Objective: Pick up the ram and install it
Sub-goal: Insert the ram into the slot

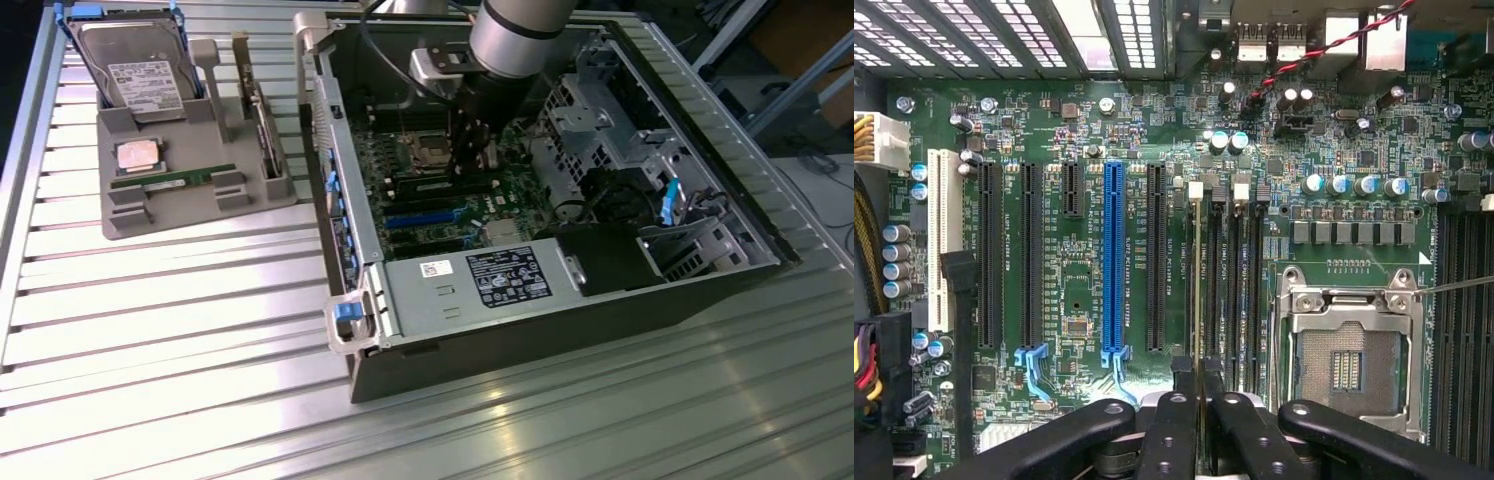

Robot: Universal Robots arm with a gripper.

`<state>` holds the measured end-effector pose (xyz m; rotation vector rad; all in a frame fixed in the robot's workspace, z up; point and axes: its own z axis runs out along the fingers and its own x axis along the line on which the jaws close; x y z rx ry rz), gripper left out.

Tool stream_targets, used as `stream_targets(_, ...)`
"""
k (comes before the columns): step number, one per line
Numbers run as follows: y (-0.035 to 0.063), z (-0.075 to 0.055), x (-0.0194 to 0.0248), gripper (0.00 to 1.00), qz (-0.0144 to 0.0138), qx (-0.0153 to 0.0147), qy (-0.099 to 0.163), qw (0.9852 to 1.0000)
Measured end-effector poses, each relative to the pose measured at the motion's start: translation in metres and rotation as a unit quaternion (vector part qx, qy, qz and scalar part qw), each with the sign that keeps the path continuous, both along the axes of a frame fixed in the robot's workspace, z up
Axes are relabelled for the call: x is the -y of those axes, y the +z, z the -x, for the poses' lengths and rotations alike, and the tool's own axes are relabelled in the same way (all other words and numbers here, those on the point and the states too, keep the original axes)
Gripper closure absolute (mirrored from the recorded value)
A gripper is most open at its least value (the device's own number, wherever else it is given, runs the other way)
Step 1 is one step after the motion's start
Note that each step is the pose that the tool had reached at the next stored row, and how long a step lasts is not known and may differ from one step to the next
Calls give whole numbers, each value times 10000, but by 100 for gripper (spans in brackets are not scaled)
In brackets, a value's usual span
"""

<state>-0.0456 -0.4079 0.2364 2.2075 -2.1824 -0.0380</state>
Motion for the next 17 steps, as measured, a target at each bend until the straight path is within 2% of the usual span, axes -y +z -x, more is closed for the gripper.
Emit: stream_targets(17, 9, -3, 12, 87, 0, 0, -81, 10000)
